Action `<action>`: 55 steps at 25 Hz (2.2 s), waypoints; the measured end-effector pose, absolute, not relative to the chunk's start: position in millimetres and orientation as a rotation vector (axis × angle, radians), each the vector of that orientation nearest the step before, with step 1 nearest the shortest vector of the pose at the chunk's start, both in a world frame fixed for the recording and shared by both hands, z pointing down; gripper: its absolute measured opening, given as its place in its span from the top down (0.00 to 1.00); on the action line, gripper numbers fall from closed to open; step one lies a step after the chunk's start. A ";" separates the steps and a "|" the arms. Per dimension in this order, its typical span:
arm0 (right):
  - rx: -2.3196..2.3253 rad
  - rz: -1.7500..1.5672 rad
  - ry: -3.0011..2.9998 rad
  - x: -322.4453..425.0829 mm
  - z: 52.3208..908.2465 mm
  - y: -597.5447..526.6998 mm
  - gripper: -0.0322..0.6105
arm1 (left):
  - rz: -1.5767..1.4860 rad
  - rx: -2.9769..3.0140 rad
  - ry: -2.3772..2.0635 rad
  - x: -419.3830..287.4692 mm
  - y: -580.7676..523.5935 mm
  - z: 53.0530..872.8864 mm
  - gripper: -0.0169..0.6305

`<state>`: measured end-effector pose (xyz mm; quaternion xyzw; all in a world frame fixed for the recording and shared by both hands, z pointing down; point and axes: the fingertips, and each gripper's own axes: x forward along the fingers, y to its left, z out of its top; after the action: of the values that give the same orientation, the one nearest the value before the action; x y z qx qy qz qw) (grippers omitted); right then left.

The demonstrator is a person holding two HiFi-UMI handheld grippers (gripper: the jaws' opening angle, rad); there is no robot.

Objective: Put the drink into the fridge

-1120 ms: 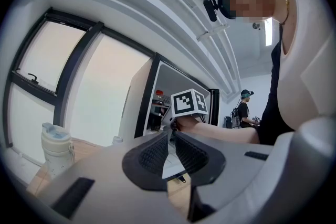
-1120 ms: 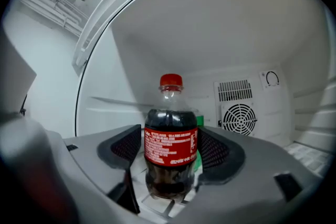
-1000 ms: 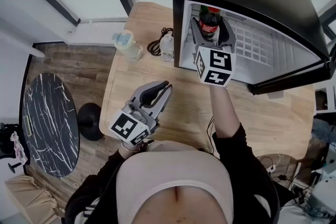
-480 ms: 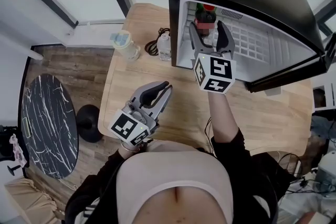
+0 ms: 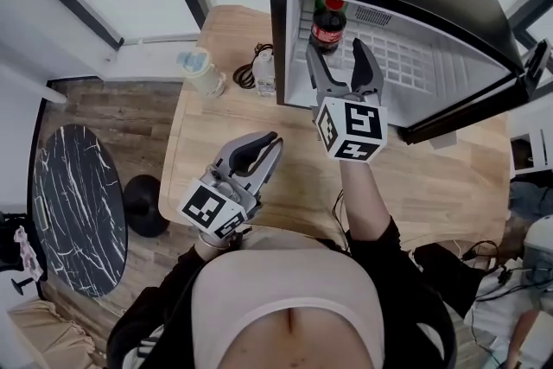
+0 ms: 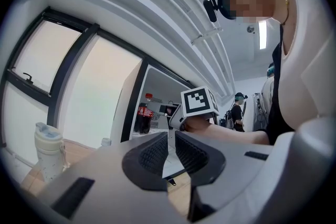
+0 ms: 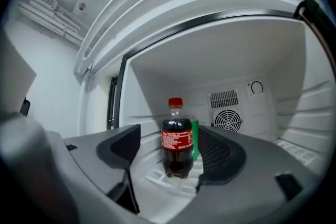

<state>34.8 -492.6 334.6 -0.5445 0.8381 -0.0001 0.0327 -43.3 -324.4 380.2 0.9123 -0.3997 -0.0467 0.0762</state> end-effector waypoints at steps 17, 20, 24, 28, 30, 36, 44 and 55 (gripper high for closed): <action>-1.643 -0.014 2.564 53.9 327.8 -426.6 0.42 | -0.165 2.778 -1.132 -26.7 -305.6 372.7 0.90; -1.630 -0.035 2.555 58.8 327.8 -411.1 0.45 | -0.169 2.784 -1.124 -24.1 -302.8 371.4 0.90; -1.619 -0.070 2.569 62.7 340.2 -394.6 0.52 | -0.177 2.793 -1.109 -18.7 -300.7 370.5 0.90; -1.640 -0.074 2.569 70.0 350.3 -381.4 0.58 | -0.174 2.796 -1.098 -14.8 -298.2 372.5 0.90; -1.658 -0.057 2.572 73.5 353.0 -374.2 0.62 | -0.174 2.798 -1.091 -12.5 -296.4 373.7 0.90; -1.677 -0.012 2.574 79.9 356.5 -356.0 0.74 | -0.168 2.799 -1.062 -4.4 -292.0 378.2 0.90; -1.659 -0.025 2.581 84.3 363.6 -338.8 0.87 | -0.184 2.816 -1.032 9.6 -291.0 375.5 0.90; -1.609 -0.049 2.639 87.8 376.2 -331.8 0.88 | -0.195 2.794 -1.081 19.0 -290.5 378.3 0.90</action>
<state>87.8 -331.8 376.2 -0.5202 0.8535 -0.0157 0.0252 19.0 -290.5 378.3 0.9284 -0.3592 -0.0648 0.0696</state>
